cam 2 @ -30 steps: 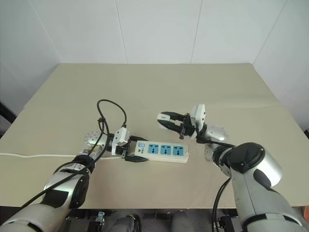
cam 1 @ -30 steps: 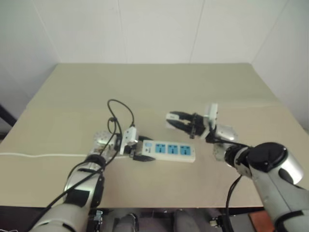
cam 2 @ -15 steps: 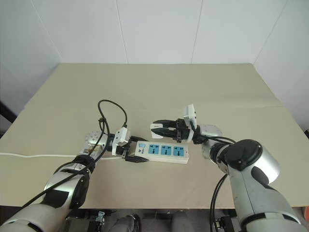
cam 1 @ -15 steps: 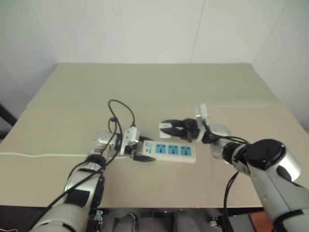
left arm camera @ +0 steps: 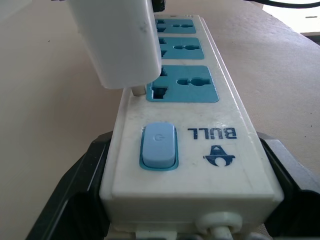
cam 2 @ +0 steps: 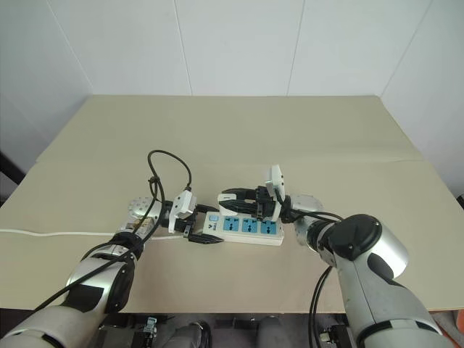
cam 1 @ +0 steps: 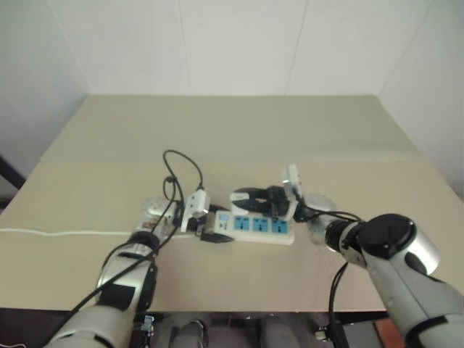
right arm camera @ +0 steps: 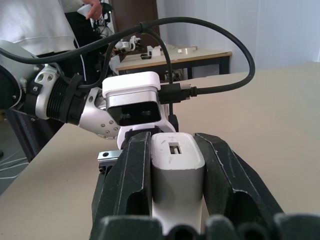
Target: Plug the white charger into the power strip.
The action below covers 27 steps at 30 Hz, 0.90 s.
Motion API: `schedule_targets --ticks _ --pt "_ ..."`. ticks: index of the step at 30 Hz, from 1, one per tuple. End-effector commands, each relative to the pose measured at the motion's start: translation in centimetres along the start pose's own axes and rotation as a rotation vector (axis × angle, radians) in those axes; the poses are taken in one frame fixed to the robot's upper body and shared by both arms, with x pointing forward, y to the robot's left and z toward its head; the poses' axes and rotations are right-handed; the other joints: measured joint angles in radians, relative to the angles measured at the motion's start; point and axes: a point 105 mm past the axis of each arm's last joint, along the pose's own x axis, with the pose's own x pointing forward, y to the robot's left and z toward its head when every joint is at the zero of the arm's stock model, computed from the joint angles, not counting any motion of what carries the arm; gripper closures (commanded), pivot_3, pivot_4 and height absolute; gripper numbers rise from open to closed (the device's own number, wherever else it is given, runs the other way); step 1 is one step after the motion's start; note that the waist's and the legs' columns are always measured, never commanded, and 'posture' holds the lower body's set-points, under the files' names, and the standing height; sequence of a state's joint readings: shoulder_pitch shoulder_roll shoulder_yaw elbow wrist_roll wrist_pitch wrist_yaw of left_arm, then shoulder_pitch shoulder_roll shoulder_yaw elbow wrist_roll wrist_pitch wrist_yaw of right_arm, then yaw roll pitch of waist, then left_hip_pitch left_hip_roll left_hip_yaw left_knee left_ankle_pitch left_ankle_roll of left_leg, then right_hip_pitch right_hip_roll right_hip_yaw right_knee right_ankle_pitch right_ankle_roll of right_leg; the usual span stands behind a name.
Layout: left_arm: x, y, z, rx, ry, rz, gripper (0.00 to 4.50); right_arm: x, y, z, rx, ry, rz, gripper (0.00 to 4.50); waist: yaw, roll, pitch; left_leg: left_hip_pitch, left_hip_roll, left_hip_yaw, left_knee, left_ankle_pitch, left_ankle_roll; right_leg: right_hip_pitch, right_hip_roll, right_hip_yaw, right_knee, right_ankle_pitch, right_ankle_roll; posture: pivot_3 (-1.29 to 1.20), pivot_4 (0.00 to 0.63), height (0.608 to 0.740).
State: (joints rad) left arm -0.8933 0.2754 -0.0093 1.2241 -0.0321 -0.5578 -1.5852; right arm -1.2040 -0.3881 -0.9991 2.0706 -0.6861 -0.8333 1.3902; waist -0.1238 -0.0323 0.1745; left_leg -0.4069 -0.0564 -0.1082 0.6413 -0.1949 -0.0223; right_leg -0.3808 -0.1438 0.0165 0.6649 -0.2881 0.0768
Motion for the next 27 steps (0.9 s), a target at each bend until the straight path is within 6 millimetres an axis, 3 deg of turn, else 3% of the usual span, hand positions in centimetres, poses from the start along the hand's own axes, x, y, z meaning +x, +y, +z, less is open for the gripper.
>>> schedule_targets --ticks 1,27 --pt "0.5 0.3 0.6 0.010 -0.004 -0.018 1.18 0.1 0.5 -0.4 -0.007 -0.016 -0.008 3.38 0.000 -0.001 0.000 0.000 0.000 0.000 0.000 0.000 0.000 0.000 0.000 0.000 0.000 0.000 0.000 0.00 0.150 0.740" --pt "0.3 0.2 0.0 -0.047 0.051 -0.041 1.18 -0.7 -0.1 0.8 -0.060 -0.036 -0.029 3.38 0.000 -0.001 -0.001 0.000 0.000 0.000 0.000 0.000 0.000 0.001 0.000 0.000 0.000 0.000 0.000 0.00 0.150 0.740"
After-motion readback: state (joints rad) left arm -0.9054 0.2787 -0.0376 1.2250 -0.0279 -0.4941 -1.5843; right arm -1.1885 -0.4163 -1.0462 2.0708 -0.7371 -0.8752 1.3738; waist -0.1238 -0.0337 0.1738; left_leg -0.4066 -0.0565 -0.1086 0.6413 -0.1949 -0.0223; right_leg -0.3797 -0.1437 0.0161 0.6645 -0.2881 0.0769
